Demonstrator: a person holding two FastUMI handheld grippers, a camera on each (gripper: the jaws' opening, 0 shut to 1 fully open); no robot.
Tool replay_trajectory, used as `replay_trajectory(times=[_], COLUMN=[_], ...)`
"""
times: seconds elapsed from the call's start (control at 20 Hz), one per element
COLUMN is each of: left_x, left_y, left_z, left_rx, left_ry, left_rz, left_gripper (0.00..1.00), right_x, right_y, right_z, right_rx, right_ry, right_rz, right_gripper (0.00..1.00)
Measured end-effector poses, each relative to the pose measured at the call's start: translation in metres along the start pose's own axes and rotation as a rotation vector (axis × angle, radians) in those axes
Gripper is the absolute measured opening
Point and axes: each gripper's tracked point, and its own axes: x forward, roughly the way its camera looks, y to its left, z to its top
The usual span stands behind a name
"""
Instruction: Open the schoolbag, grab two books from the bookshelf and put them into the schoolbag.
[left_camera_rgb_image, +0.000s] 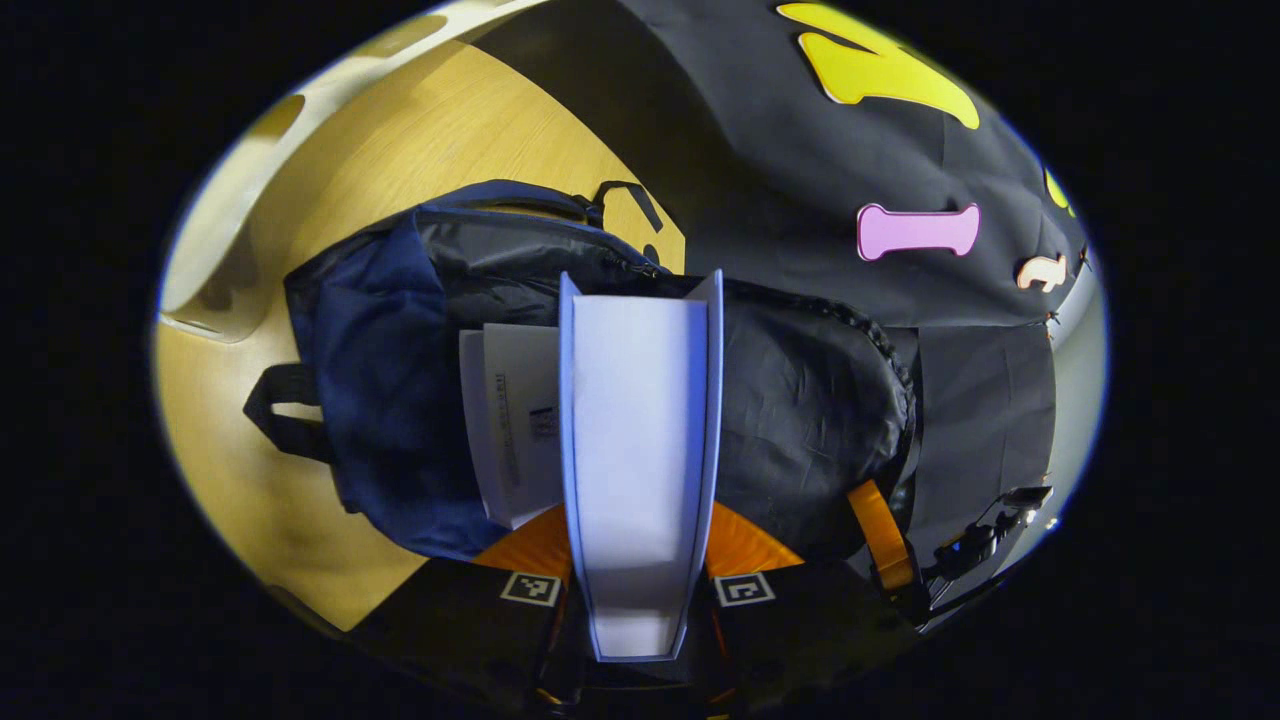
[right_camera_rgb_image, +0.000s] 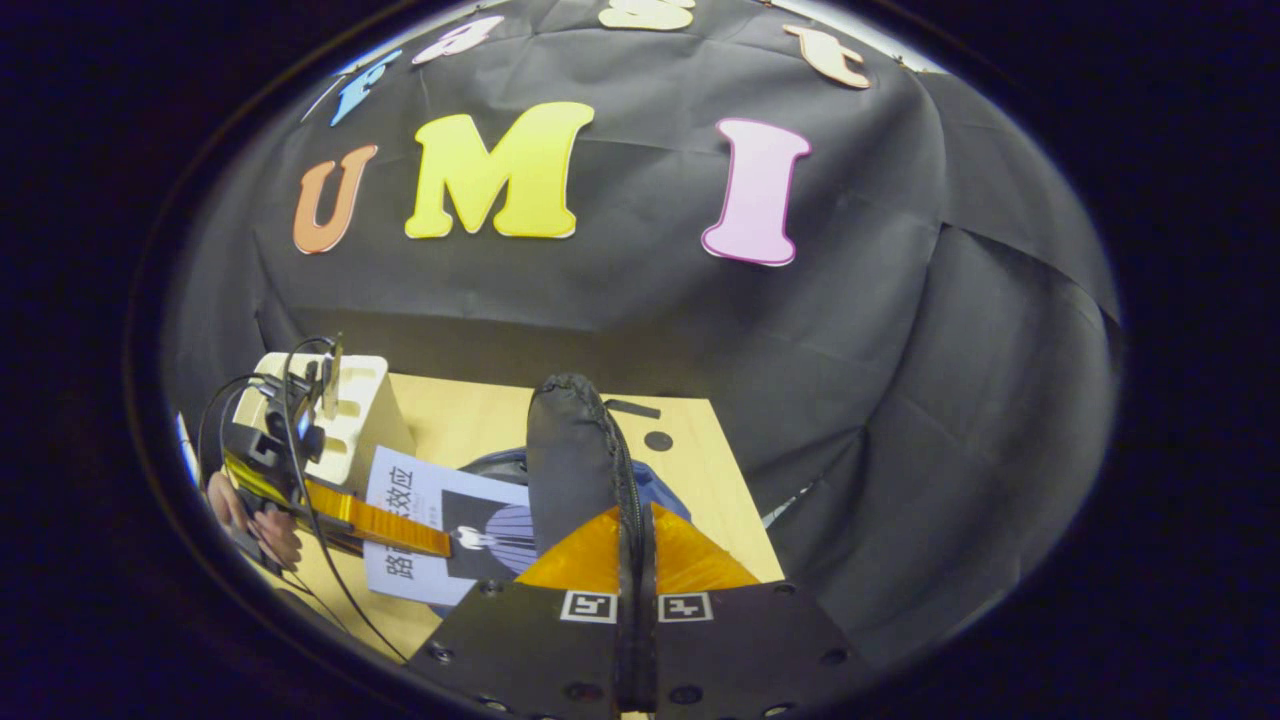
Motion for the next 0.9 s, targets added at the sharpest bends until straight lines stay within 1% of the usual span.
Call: replay_trajectory(times=[0.35,0.55,0.6,0.65,0.8,0.85,0.9], left_x=[0.058,0.08,0.085,0.089,0.092,0.095,0.095], left_y=[-0.002,0.001,0.002,0.008,0.011,0.016,0.021], left_z=[0.006,0.006,0.007,0.008,0.008,0.006,0.004], left_rx=[-0.08,-0.09,-0.1,-0.103,-0.128,-0.135,-0.132], left_ry=[-0.003,0.002,0.002,-0.004,0.017,0.03,0.047], left_rz=[-0.107,-0.147,-0.153,-0.145,-0.144,-0.117,-0.089], left_gripper=[0.42,0.42,0.44,0.42,0.46,0.47,0.52], right_x=[0.001,0.003,0.003,0.004,0.005,0.006,0.007], right_y=[0.01,0.011,0.012,0.013,0.018,0.018,0.019], right_z=[0.002,0.003,0.003,0.001,-0.002,-0.002,-0.002], right_rx=[-0.014,-0.022,-0.022,-0.022,-0.026,-0.026,-0.026], right_ry=[-0.001,-0.002,0.002,0.006,0.011,0.012,0.015], right_rz=[0.004,0.002,0.003,0.008,0.015,0.017,0.019], right_gripper=[0.0,0.0,0.0,0.0,0.0,0.0,0.0])
